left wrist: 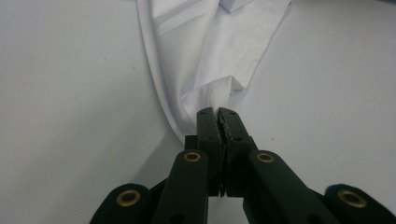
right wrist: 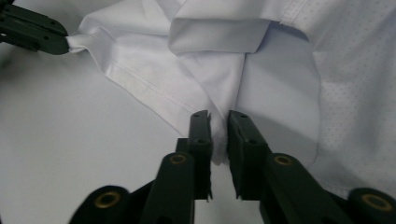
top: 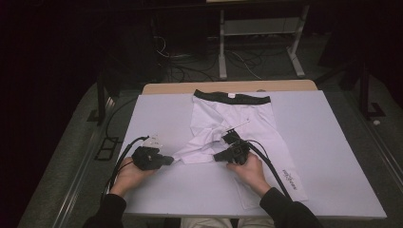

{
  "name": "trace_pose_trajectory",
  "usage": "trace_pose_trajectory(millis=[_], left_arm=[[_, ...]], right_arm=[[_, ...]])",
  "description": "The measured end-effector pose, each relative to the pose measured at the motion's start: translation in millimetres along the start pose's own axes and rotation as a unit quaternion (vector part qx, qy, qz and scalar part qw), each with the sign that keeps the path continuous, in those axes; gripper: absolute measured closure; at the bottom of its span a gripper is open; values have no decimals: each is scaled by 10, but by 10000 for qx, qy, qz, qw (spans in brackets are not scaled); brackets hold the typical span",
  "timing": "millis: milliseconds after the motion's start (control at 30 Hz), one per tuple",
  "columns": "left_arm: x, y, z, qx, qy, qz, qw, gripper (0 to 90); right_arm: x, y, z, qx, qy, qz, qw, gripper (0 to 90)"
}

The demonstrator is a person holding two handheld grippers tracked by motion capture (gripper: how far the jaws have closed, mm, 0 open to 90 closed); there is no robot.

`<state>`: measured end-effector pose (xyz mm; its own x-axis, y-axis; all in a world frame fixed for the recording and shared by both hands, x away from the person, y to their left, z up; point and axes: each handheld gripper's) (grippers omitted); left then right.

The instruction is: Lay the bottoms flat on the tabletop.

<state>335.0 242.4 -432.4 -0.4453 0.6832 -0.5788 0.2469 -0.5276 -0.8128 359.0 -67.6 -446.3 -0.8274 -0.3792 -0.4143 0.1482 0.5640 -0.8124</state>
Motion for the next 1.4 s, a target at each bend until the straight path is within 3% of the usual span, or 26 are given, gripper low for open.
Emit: trace_pose_trajectory(millis=[233, 400, 667, 900, 1133, 1400], left_arm=[[1, -6, 3, 18, 36, -13, 10000, 877], [25, -110, 27, 41, 181, -104, 9998, 877], [76, -380, 99, 72, 486, -181, 9986, 877], [179, -476, 206, 219, 687, -304, 9969, 877], [280, -467, 288, 358, 815, -502, 9948, 876], [309, -495, 350, 519, 998, -633, 9916, 876]], right_arm=[[21, 10, -23, 4, 25, 40, 10000, 879], [127, -32, -138, -522, 30, -68, 9986, 879], [293, -33, -458, -931, -318, -304, 9947, 879], [385, 60, -634, -1282, -419, -549, 9893, 879], [550, 5, -666, -1485, -531, -595, 9857, 879], [715, 48, -609, -1812, -468, -661, 9801, 879]])
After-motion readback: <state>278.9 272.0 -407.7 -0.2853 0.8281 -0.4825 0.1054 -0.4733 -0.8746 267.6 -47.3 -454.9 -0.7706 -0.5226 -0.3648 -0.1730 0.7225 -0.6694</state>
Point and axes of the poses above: each handheld gripper's, and its own axes: y roughly forward along the jaws, x roughly out of its underside, z roughly to its right, and after that the axes turned 5 degrees about -z, right-handed
